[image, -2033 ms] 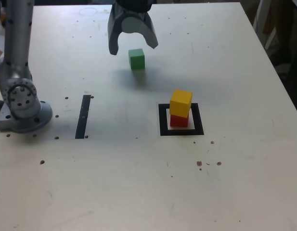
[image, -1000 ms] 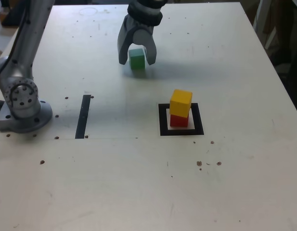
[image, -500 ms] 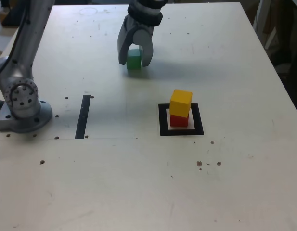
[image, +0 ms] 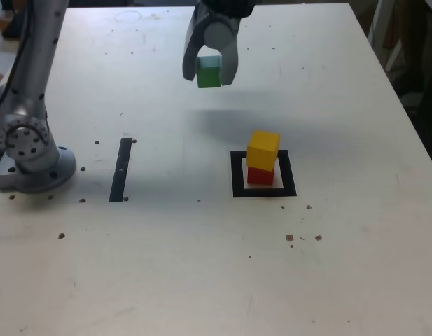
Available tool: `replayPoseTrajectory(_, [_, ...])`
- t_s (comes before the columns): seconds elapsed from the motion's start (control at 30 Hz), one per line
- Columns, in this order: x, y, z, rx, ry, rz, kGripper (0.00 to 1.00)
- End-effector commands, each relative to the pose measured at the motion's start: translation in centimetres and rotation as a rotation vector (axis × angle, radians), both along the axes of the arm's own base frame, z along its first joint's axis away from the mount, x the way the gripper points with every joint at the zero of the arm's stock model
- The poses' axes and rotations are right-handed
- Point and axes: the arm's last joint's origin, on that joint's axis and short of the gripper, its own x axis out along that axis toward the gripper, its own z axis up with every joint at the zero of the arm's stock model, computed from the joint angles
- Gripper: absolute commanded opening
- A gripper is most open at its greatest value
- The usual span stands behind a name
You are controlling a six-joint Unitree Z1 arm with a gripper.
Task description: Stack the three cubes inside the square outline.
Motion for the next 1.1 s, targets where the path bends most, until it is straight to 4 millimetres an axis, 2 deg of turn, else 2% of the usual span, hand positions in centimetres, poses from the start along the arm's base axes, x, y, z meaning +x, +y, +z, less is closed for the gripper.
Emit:
replayPoseTrajectory(0.0, [0.2, -1.1, 0.9, 0.004, -0.011, -0.02, 0.3])
replayPoseTrajectory(0.27, [1.1, -7.0, 3.2, 0.007, -0.052, -0.117, 0.3])
replayPoseTrajectory(0.57, [1.6, -12.4, 4.0, 0.001, -0.083, -0.191, 0.3])
replayPoseTrajectory(0.9, [2.5, -17.1, 4.1, -0.004, -0.111, -0.259, 0.3])
replayPoseTrajectory(1.07, [3.4, -18.1, 3.7, -0.016, -0.116, -0.27, 0.3])
